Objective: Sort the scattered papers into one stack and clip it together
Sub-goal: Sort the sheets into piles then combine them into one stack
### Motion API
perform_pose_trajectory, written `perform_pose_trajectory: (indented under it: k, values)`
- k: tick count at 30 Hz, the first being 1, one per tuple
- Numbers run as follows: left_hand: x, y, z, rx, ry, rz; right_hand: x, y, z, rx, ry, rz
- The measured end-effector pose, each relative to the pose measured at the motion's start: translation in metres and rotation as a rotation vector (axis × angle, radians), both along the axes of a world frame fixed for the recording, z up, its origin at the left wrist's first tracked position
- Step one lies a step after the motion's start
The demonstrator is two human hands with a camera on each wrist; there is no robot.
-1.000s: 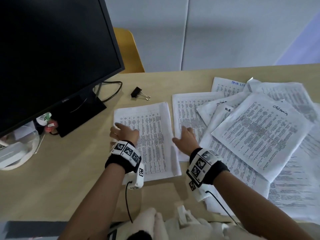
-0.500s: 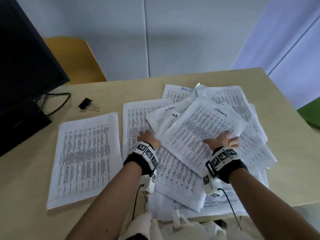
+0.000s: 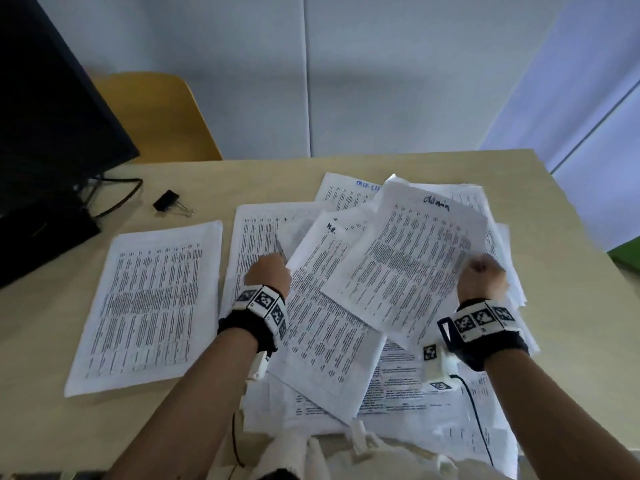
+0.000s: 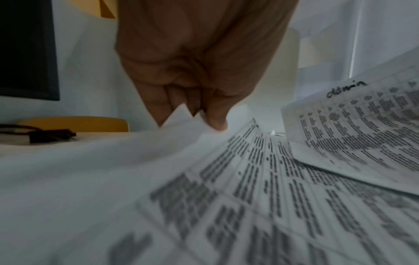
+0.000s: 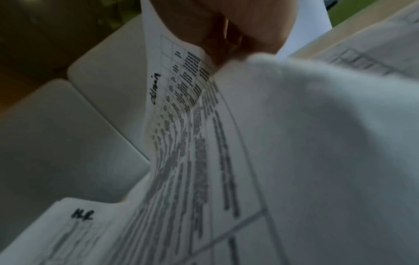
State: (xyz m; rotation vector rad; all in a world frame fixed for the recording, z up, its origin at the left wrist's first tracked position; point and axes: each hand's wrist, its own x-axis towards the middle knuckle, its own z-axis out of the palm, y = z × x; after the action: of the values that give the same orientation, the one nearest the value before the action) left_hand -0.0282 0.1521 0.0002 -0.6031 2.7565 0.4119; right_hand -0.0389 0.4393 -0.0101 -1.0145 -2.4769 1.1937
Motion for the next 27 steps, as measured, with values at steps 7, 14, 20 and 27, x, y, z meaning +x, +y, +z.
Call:
perform_pose_trajectory:
  k: [7, 14, 20, 27]
  values:
    - [-0.008, -0.015, -0.004, 0.353, 0.256, 0.158, -0.022, -0.018, -0.005, -0.229, -0.028, 0.194]
    - [0.005, -0.018, -0.029, 0.635, 0.278, 0.305, 0.0, -0.091, -0.013, -0.404, -0.187, 0.464]
    - [0.004, -0.029, -0.028, 0.817, 0.205, 0.32, 0.012, -0.12, -0.006, -0.07, 0.075, 0.799]
    - [-0.014, -0.019, -0.018, 0.637, 0.318, 0.166, -0.021, -0.078, 0.032, -0.018, 0.283, 0.514]
